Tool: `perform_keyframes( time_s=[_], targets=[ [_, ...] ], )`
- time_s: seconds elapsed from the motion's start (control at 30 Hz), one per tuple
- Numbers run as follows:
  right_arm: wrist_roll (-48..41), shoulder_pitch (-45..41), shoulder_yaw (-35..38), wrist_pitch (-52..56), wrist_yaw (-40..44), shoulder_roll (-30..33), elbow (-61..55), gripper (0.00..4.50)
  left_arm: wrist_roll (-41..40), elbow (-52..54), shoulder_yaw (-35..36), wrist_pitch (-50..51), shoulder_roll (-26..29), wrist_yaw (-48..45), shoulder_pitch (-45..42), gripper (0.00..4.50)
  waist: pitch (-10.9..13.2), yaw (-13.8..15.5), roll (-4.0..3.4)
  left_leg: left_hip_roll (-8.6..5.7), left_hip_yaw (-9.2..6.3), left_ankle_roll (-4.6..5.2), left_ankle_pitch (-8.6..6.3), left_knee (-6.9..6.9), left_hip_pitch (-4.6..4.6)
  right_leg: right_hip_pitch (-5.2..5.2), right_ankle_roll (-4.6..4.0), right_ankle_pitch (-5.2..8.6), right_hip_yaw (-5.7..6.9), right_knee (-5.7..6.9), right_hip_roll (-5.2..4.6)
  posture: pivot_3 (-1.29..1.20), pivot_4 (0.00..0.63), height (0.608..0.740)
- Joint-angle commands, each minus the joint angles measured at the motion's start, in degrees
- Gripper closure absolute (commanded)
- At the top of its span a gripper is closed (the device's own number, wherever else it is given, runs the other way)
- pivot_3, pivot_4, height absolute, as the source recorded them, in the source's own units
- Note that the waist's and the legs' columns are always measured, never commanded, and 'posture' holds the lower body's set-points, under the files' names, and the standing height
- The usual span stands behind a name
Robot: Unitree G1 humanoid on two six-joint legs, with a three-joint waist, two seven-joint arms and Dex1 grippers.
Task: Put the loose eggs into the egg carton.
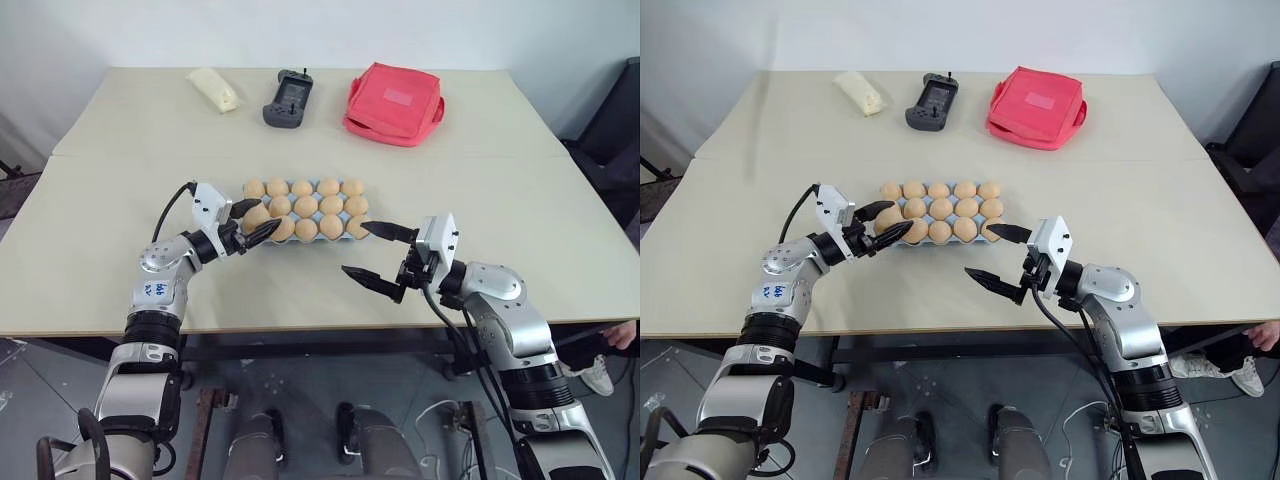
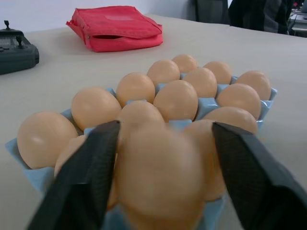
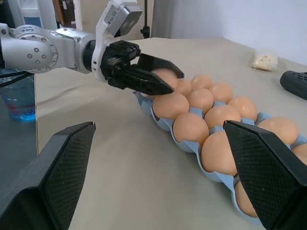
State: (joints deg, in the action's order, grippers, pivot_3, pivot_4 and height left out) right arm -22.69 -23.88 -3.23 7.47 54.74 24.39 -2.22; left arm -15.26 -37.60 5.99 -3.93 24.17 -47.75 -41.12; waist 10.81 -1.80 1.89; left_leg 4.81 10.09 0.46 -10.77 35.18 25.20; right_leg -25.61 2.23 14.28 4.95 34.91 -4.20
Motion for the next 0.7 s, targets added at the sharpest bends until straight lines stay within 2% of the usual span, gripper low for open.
perform_keyframes(
  time_s=[0.03,0.17,0.37,0.7],
  targets=[
    [-0.64,0.84,1.53,-1.29,-0.76,-0.05,-2.78,0.0,-1.13,1.58,3.27,-1.13,4.05,-1.09,1.23,0.04,0.0,-0.08,0.0,0.0,0.0,0.0,0.0,0.01,0.0,0.0,0.01,-0.01,-0.01,0.0,-0.01,0.0,0.15,0.74],
    [-0.64,1.17,1.63,-1.4,-0.84,0.07,-2.67,0.0,-1.21,3.91,4.22,-0.42,8.04,-3.62,4.7,0.04,0.0,-0.13,0.0,0.13,0.0,0.0,0.0,-0.01,-0.03,0.0,0.0,0.0,-0.03,0.01,0.0,0.0,0.15,0.74],
    [-0.97,0.82,3.3,-0.32,1.07,3.27,-0.99,0.0,-1.54,14.53,5.7,2.66,15.47,-7.33,14.45,0.04,0.0,0.06,-0.01,0.24,0.04,-0.01,-0.02,-0.1,0.01,-0.05,-0.03,0.02,-0.07,-0.08,-0.07,0.0,0.15,0.74],
    [-1.36,-1.16,4.91,0.05,4.86,7.88,4.06,0.0,-3.34,23.86,9.95,4.83,18.75,-6.62,23.86,0.04,0.01,-0.01,-0.03,0.28,0.29,0.04,-0.06,-0.42,0.06,0.01,-0.31,0.04,-0.28,-0.81,-0.01,0.0,0.15,0.74]
  ],
)
